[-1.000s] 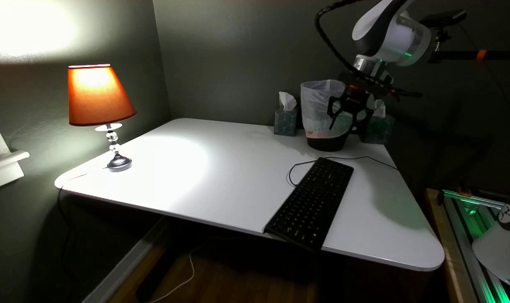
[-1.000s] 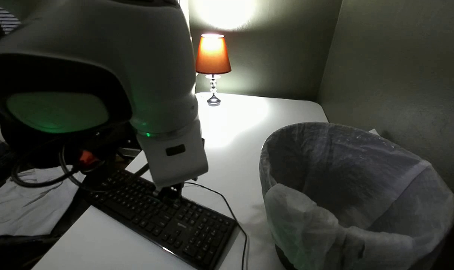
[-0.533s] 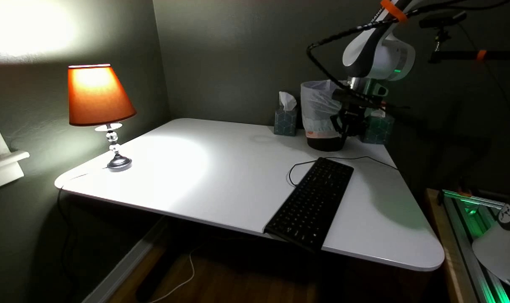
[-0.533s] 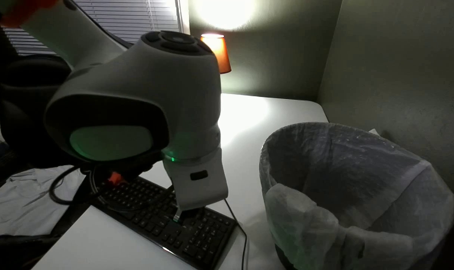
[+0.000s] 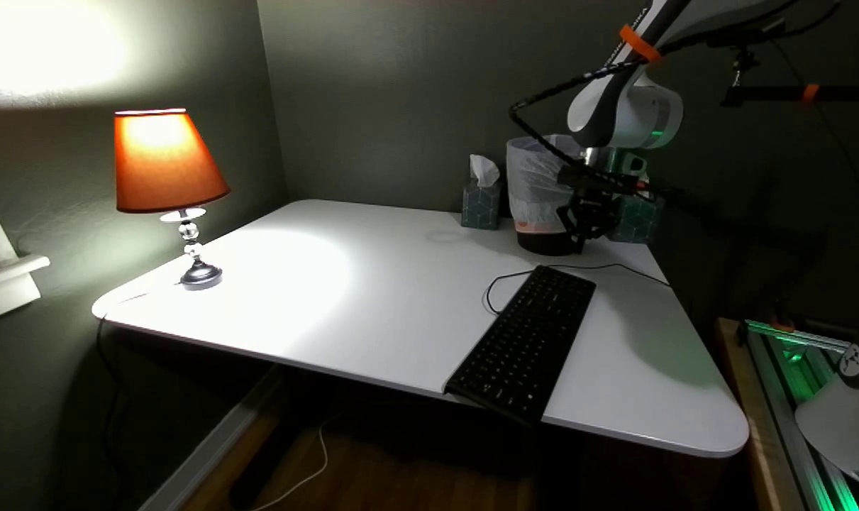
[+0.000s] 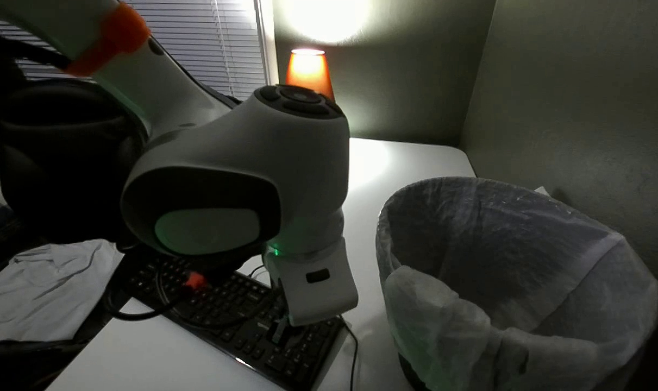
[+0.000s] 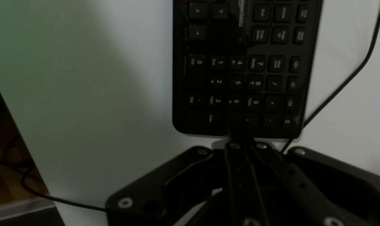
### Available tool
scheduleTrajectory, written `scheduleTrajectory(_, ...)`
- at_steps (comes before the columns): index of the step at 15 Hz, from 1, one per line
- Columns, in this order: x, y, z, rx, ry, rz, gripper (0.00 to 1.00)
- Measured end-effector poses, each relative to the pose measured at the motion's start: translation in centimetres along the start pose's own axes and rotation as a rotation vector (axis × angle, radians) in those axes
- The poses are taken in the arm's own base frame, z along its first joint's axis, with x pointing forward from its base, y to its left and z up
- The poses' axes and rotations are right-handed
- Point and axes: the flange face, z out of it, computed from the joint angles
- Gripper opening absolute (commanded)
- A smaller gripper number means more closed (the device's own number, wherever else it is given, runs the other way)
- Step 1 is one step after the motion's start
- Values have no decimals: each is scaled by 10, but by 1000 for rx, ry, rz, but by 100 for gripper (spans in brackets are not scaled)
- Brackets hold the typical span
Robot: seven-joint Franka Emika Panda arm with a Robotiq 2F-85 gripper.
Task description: Press a key on the keyboard.
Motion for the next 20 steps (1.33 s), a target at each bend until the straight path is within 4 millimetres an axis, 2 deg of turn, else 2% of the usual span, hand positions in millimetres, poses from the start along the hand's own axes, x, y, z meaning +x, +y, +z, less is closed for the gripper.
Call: scheduleTrajectory(20, 8, -22, 49, -89, 2, -53, 0)
